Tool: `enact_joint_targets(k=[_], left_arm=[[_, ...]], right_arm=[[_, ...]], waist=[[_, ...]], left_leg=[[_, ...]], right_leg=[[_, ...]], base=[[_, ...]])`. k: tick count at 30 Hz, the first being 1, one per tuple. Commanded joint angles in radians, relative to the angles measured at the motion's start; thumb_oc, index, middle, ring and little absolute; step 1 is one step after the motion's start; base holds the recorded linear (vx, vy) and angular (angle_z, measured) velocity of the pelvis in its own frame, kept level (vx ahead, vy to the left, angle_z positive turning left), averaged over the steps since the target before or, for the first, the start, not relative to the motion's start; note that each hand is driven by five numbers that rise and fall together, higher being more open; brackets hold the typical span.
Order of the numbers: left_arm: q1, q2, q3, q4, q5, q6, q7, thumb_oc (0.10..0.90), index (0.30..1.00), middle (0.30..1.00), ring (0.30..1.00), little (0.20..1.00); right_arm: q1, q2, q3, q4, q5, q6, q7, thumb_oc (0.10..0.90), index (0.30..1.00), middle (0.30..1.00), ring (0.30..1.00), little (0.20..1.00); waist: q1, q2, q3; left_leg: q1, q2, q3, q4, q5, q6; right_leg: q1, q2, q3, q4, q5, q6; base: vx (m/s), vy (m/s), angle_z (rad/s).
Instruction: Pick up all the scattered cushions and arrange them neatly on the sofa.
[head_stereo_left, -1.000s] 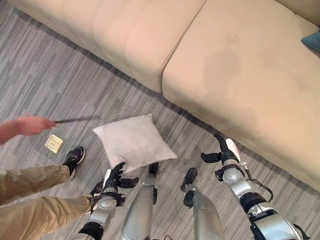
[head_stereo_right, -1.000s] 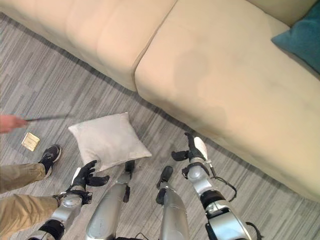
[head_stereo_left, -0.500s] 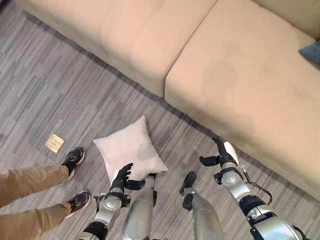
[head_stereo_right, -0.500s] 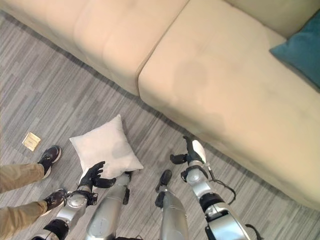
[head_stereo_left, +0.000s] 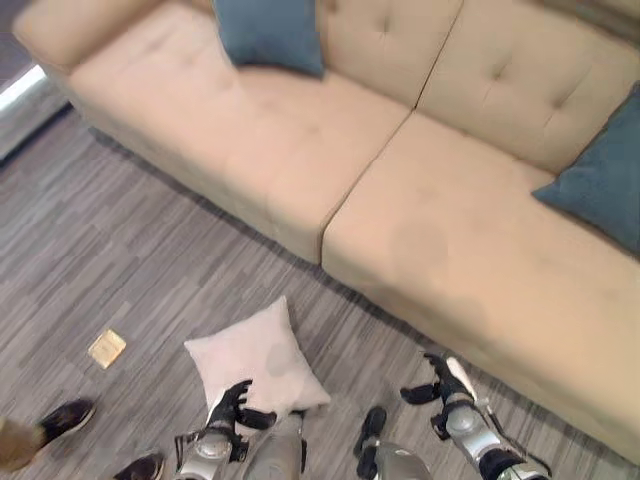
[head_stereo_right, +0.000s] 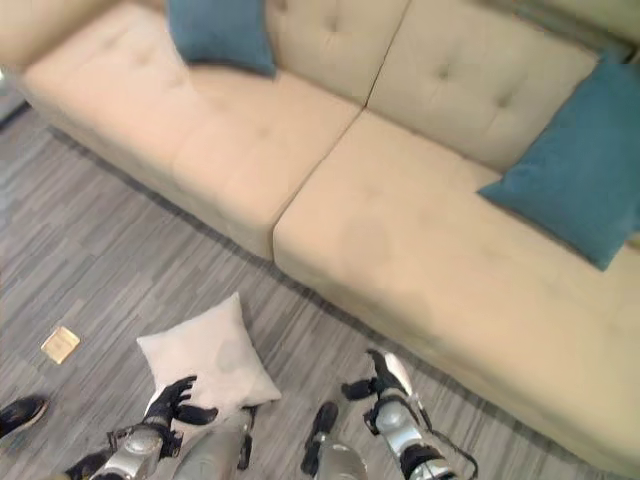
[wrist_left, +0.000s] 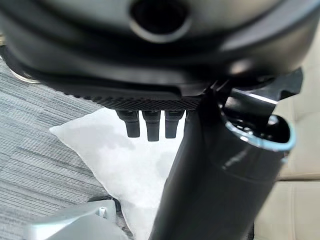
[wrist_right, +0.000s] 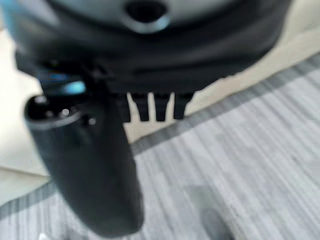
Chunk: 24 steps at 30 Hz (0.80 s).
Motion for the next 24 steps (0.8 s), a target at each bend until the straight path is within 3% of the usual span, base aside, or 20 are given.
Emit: enact_joint_targets(k=[1,3,9,10,12,13,14,16,18,19,20,24], left_arm=[[-0.018,-0.011,0.018,0.031,0.046,-0.005,-0.014,0.800,0.900,0.900,0.900,0.900],[-0.005,-0.017,0.041,0.059,0.048,0.002,-0.019,0.800,0.900,0.900,0.900,0.900],[0.004,-0.010,0.053,0.072,0.050,0.007,-0.024,0.800,0.900,0.900,0.900,0.900],[-0.002,-0.001,0.056,0.072,0.041,0.007,-0.019,0.800,0.900,0.900,0.900,0.900],[-0.011,0.005,0.054,0.065,0.034,0.007,-0.014,0.800,0.900,0.900,0.900,0.900],[-0.011,0.005,0.054,0.065,0.034,0.007,-0.014,0.800,0.900,0.900,0.900,0.900],[-0.022,0.007,0.054,0.060,0.019,0.004,-0.007,0.800,0.900,0.900,0.900,0.900],[-0.022,0.008,0.056,0.061,0.009,0.004,-0.006,0.800,0.900,0.900,0.900,0.900],[-0.020,0.005,0.064,0.064,-0.020,0.002,-0.008,0.800,0.900,0.900,0.900,0.900],[-0.020,0.005,0.064,0.064,-0.020,0.002,-0.008,0.800,0.900,0.900,0.900,0.900],[-0.024,-0.004,0.056,0.070,-0.027,0.002,-0.012,0.800,0.900,0.900,0.900,0.900],[-0.035,-0.020,0.042,0.082,-0.022,0.006,-0.014,0.800,0.900,0.900,0.900,0.900]], right_arm=[[-0.009,-0.024,-0.008,0.002,-0.031,-0.019,0.009,0.800,0.900,0.900,0.900,0.900],[0.014,-0.011,-0.009,0.054,-0.042,-0.011,0.031,0.800,0.900,0.900,0.900,0.900],[0.040,0.002,-0.017,0.089,-0.048,0.001,0.052,0.800,0.900,0.900,0.900,0.900],[0.038,0.005,-0.018,0.087,-0.039,0.003,0.048,0.800,0.900,0.900,0.900,0.900],[0.046,0.007,-0.016,0.091,-0.026,0.004,0.050,0.800,0.900,0.900,0.900,0.900],[0.046,0.006,-0.016,0.091,-0.026,0.004,0.050,0.800,0.900,0.900,0.900,0.900],[0.046,0.005,-0.014,0.092,-0.015,0.003,0.049,0.800,0.900,0.900,0.900,0.900],[0.044,0.004,-0.012,0.089,-0.014,0.003,0.047,0.800,0.900,0.900,0.900,0.900],[0.039,-0.002,0.005,0.076,-0.020,-0.003,0.042,0.800,0.900,0.900,0.900,0.900],[0.039,-0.002,0.005,0.076,-0.020,-0.003,0.042,0.800,0.900,0.900,0.900,0.900],[0.034,-0.016,0.013,0.073,-0.026,-0.005,0.038,0.800,0.900,0.900,0.900,0.900],[0.025,-0.038,0.012,0.074,-0.021,-0.005,0.031,0.800,0.900,0.900,0.900,0.900]], waist=[[0.021,-0.019,-0.032],[0.033,-0.022,-0.068],[0.040,-0.011,-0.086],[0.029,-0.005,-0.080],[0.017,-0.007,-0.081],[0.018,-0.006,-0.084],[0.023,-0.014,-0.087],[0.028,-0.020,-0.090],[0.044,-0.026,-0.093],[0.043,-0.026,-0.093],[0.045,-0.021,-0.077],[0.030,-0.007,-0.046]], left_leg=[[-0.044,-0.023,0.036,0.065,-0.127,-0.001],[-0.013,-0.025,0.030,0.070,-0.144,0.004],[0.024,-0.029,-0.007,0.070,-0.152,0.022],[0.018,-0.032,-0.043,0.074,-0.142,0.024],[0.000,-0.041,-0.087,0.087,-0.133,0.021],[-0.003,-0.041,-0.087,0.087,-0.132,0.021],[-0.028,-0.048,-0.119,0.105,-0.123,0.010],[-0.036,-0.048,-0.125,0.107,-0.121,0.005],[-0.078,-0.025,-0.159,0.100,-0.068,-0.037],[-0.078,-0.025,-0.160,0.100,-0.068,-0.037],[-0.106,-0.019,-0.187,0.089,-0.034,-0.064],[-0.150,-0.016,-0.197,0.086,0.008,-0.080]], right_leg=[[-0.018,-0.039,0.018,0.019,-0.049,0.050],[0.006,-0.040,0.021,0.025,-0.060,0.052],[-0.004,-0.050,0.065,0.136,-0.088,0.056],[-0.035,-0.025,0.175,0.196,-0.090,0.067],[-0.039,0.020,0.312,0.206,-0.113,0.059],[-0.042,0.021,0.312,0.204,-0.111,0.059],[-0.011,0.036,0.354,0.167,-0.123,0.042],[0.016,0.034,0.335,0.126,-0.126,0.037],[0.052,0.074,0.324,0.035,-0.139,0.009],[0.053,0.074,0.323,0.034,-0.139,0.009],[0.065,0.092,0.306,-0.008,-0.137,-0.005],[0.065,0.109,0.261,-0.027,-0.135,-0.022]], base=[[0.08,0.017,-0.02],[0.08,0.026,-0.02],[0.01,0.012,-0.02],[-0.06,-0.063,-0.05],[-0.06,-0.077,0.15],[-0.07,-0.146,1.15],[-0.05,-0.116,1.33],[-0.06,-0.179,0.74],[-0.14,-0.313,0.35],[-0.23,-0.321,0.56],[-0.12,-0.146,0.57],[-0.21,-0.126,0.89]])
